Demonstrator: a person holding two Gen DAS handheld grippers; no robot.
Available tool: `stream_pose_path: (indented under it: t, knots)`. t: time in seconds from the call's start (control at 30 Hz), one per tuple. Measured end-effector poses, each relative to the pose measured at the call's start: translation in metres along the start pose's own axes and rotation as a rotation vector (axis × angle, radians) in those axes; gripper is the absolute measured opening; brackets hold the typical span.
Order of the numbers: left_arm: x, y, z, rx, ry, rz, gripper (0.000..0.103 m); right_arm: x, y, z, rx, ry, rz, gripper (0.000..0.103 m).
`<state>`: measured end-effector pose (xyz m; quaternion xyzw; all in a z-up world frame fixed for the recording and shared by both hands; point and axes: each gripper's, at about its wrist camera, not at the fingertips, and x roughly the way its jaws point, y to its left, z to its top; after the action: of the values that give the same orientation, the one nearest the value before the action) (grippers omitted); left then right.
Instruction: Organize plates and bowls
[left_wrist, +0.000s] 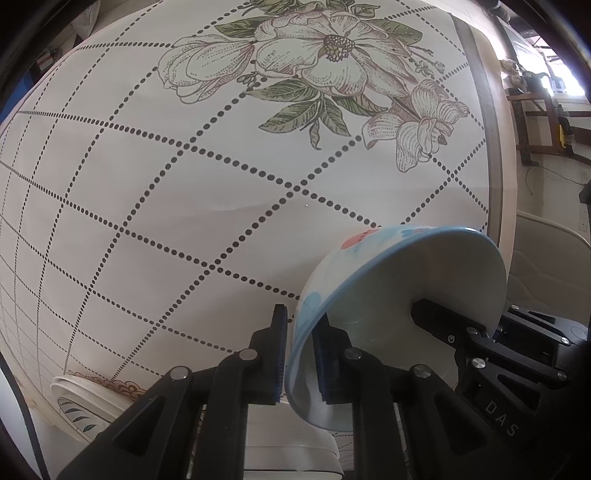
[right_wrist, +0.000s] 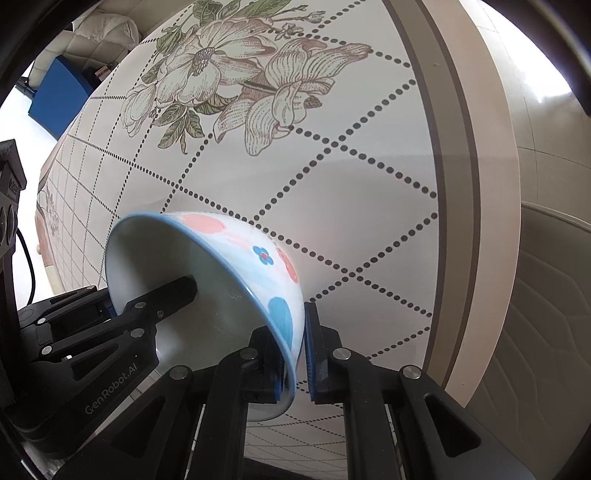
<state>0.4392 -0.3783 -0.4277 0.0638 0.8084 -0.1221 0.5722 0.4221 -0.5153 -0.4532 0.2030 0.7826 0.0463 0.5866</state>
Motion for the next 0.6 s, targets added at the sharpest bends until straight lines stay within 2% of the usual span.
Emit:
stream_pose_path:
  t: [0.27,0.6]
  knots:
    - [-0.002,-0.002,0.0,-0.009,0.005,-0.023,0.011,-0.002,-0.001,0.001,-0.006,-0.004,0.007,0.01]
    - [-0.025,-0.011,-0.001,0.016,-0.024,-0.006,0.011,-0.014,-0.005,0.001,0.011,-0.016,0.046,0.009]
